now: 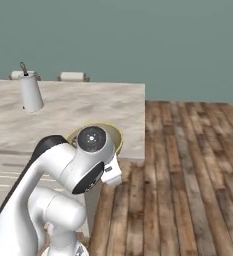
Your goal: Pick up the heated bread from the toaster oven and place it in the bowl. Then move the bread bowl to the dining counter.
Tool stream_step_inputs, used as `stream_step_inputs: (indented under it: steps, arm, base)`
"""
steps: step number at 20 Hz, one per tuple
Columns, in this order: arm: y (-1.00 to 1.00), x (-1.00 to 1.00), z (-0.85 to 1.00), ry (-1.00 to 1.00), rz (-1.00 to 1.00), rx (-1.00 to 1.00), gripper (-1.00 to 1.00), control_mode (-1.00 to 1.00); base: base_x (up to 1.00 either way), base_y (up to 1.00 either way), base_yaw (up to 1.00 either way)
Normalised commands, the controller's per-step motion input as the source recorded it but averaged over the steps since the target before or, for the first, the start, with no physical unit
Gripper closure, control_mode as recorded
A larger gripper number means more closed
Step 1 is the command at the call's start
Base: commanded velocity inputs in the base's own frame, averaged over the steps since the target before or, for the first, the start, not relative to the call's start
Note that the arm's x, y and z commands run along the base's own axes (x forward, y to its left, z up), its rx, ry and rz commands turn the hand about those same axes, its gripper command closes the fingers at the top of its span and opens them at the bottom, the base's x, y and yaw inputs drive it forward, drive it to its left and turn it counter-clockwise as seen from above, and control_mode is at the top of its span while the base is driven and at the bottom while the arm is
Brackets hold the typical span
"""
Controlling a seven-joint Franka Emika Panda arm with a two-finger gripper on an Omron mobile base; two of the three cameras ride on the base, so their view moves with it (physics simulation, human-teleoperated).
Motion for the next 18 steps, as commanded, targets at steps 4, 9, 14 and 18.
stream_step_inputs:
  steps: [4,9,14,18]
  arm:
    - [0.0,0.0,0.0,0.0,0.0,0.0,1.0,1.0]
    - [0.48,0.48,0.0,0.07,0.0,0.02,1.0,-1.0]
    - [0.95,1.0,0.0,0.27,0.0,0.02,1.0,-1.0]
    - [0.57,0.83,-0.15,0.12,0.03,0.06,1.0,-1.0]
  base:
    - [1.0,0.63,0.21]
    - [0.36,0.35,0.05]
    - [0.0,0.0,0.0]
    - [0.0,0.0,0.0]
